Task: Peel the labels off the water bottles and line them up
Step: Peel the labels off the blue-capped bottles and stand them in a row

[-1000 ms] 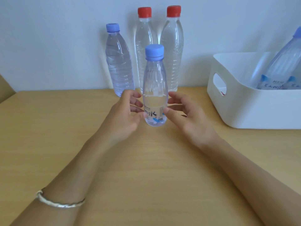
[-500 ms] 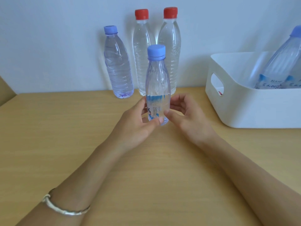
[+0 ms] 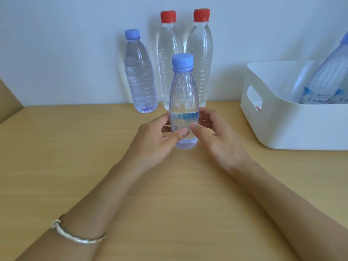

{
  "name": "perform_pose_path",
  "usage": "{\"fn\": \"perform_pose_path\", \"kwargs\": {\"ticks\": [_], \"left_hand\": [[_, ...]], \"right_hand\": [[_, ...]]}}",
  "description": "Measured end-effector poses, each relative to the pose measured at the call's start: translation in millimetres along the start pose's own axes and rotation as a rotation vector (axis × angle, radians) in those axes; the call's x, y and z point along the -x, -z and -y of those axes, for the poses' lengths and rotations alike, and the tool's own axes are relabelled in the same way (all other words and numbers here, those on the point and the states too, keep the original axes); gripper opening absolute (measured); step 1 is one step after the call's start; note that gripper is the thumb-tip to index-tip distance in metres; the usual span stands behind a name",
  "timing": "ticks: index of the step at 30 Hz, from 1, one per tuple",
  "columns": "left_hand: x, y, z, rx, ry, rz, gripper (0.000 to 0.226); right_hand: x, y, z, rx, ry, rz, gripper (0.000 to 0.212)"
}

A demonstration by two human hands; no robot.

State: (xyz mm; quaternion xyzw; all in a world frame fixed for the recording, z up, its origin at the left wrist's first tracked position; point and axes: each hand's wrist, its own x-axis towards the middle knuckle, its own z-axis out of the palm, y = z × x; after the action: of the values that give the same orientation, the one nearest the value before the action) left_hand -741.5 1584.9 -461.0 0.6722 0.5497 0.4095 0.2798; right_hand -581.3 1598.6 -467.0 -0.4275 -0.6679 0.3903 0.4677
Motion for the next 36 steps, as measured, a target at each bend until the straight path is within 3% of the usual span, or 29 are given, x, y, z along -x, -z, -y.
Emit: {"fn": "perform_pose_path", "kwargs": {"ticks": [5,11,16,22,33,36], "left_hand": [[-3.2,6.8,6.4,0.025,-0.002,0.015,0.031],[-5.0,14.5,10.3,0.045,-0.038,0.166,0.032],[-2.2,9.2,7.2,0.054,-0.07,0.174,0.031],[-3.6,10.2,8.5,0.042,-0.086,0.175,0.03],[-5.8,14.1,14.7,0.016,-0.073,0.118,0.031],[-6.7,16.2,14.8,0.016,-0.044,0.066,0.013]], "right_hand": [[-0.5,0.0,-1.5,0.017,-0.007,0.013,0.027],[-0.4,0.4,-1.6,-0.015,0.002,0.041,0.031],[0.1,-0.1,-2.2,-0.015,0.02,0.067,0.053],[-0.7,1.2,-4.2,0.006,0.021,0.076,0.032],[-1.1,1.4,-5.1,-0.001,0.027,0.079,0.034],[-0.1,1.8,-3.8,0.002,0.03,0.086,0.031]]}}
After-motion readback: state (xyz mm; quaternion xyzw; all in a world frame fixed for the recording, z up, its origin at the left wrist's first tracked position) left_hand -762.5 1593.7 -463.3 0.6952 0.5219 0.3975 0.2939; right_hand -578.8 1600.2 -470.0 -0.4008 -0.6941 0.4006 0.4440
